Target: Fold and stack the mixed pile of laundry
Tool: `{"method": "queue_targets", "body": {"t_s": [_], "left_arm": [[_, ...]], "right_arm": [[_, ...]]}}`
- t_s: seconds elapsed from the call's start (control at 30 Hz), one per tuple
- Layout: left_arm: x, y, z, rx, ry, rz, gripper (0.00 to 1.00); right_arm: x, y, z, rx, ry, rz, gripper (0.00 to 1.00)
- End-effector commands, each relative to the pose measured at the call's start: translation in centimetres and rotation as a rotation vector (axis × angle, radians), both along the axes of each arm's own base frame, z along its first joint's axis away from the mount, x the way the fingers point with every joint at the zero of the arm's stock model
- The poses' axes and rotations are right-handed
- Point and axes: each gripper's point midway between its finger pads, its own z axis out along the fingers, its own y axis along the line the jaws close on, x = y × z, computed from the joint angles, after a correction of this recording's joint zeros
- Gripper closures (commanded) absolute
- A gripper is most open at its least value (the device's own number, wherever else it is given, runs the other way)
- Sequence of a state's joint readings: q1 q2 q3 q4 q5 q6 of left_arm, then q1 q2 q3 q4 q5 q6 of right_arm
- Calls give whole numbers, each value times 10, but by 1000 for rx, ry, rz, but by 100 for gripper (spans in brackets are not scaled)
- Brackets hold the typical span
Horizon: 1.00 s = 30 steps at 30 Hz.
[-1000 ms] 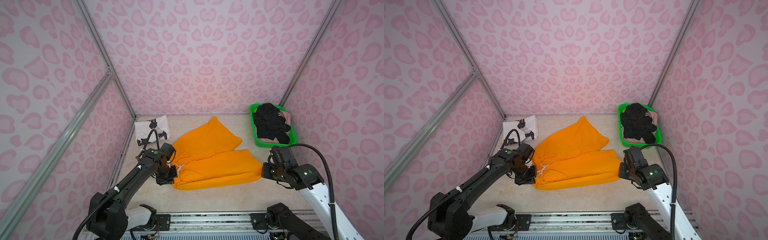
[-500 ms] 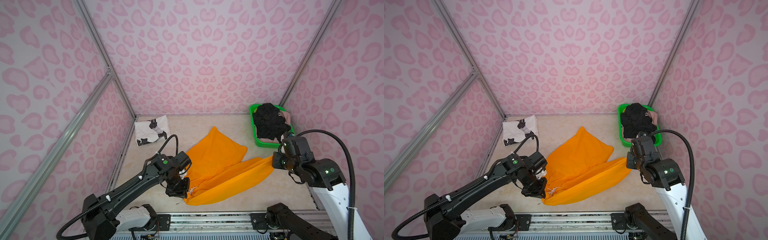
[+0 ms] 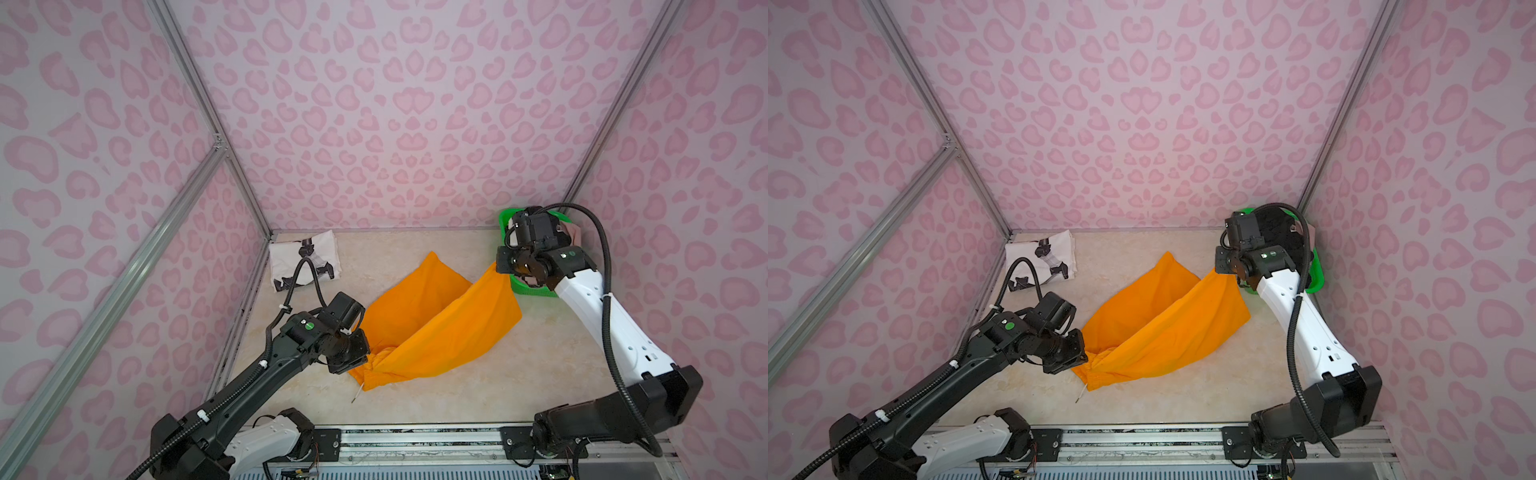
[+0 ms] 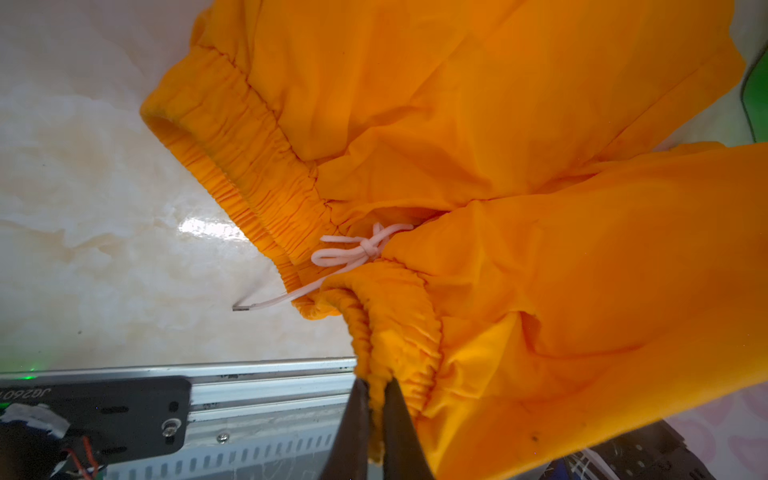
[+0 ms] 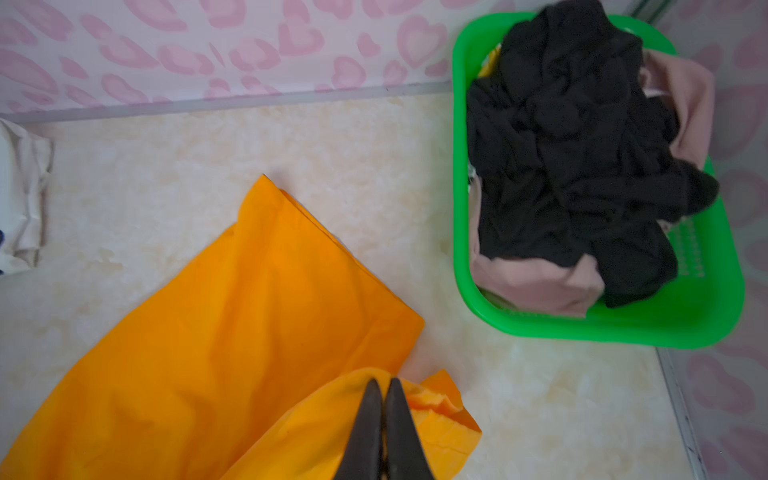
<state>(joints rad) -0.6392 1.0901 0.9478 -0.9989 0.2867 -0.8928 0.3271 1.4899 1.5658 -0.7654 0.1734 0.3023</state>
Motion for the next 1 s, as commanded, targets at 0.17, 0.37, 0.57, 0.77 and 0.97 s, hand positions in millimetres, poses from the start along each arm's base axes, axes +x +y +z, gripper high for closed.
{"method": "queue_targets", "body": {"t_s": [0.17, 0.37, 0.57, 0.77, 0.97], "left_arm": [[11, 24, -7, 46, -64, 130, 98], [23, 20, -24, 13, -77, 173, 98], [49, 9, -30, 21, -99, 177, 98], [65, 4, -21, 23, -127, 182, 98], [73, 4, -10, -2, -158, 206, 98]], "right_arm": [[71, 50, -6, 53, -40, 138, 100], [124, 112, -88, 133, 67, 316, 100], [163, 138, -166, 124, 178, 329, 100], [190, 153, -178, 149, 175, 346, 100], [207, 178, -182, 242, 126, 368, 100]]}}
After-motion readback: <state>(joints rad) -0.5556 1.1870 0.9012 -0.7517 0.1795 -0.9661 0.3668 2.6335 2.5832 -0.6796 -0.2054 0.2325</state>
